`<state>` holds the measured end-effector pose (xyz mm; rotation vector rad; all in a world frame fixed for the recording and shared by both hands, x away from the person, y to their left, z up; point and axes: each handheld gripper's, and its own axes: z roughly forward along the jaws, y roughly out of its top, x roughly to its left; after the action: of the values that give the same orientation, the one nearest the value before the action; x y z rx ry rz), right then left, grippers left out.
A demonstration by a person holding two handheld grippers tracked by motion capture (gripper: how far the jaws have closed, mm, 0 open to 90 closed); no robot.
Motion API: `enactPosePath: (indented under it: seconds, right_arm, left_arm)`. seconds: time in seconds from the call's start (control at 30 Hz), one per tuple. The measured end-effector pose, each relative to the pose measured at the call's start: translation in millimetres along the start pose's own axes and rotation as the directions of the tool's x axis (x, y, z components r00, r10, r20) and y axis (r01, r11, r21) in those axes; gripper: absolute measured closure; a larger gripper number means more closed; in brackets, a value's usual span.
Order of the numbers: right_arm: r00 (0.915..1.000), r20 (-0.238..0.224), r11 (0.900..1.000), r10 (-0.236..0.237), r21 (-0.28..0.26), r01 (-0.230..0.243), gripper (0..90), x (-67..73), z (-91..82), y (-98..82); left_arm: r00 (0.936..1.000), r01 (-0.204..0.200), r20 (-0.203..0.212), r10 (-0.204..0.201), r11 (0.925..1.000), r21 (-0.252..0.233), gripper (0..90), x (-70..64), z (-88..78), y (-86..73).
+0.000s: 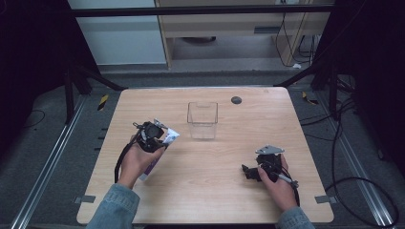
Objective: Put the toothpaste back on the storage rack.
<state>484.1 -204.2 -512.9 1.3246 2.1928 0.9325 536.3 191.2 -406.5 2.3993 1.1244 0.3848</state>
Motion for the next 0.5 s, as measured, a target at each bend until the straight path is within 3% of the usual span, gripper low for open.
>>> enactPosePath:
  seconds: [0.1, 0.23, 0.5]
  right_arm:
    - [1.0000, 0.000, 1.000, 0.000, 0.000, 0.000, 0.3, 0.0, 0.0, 0.1]
    - [1.0000, 0.000, 1.000, 0.000, 0.000, 0.000, 0.3, 0.0, 0.1, 0.1]
    - [1.0000, 0.000, 1.000, 0.000, 0.000, 0.000, 0.3, 0.0, 0.1, 0.1]
  left_arm:
    - [0.9999, 0.012, 0.006, -0.012, 0.9998, -0.016, 79.6, 4.3, -3.7, 2.0]
    - [0.9988, 0.020, 0.046, -0.018, 0.9990, -0.040, 79.6, 1.9, -8.0, 3.0]
    - [0.9996, 0.000, 0.028, 0.002, 0.9957, -0.093, 79.7, -2.5, -25.4, 14.4]
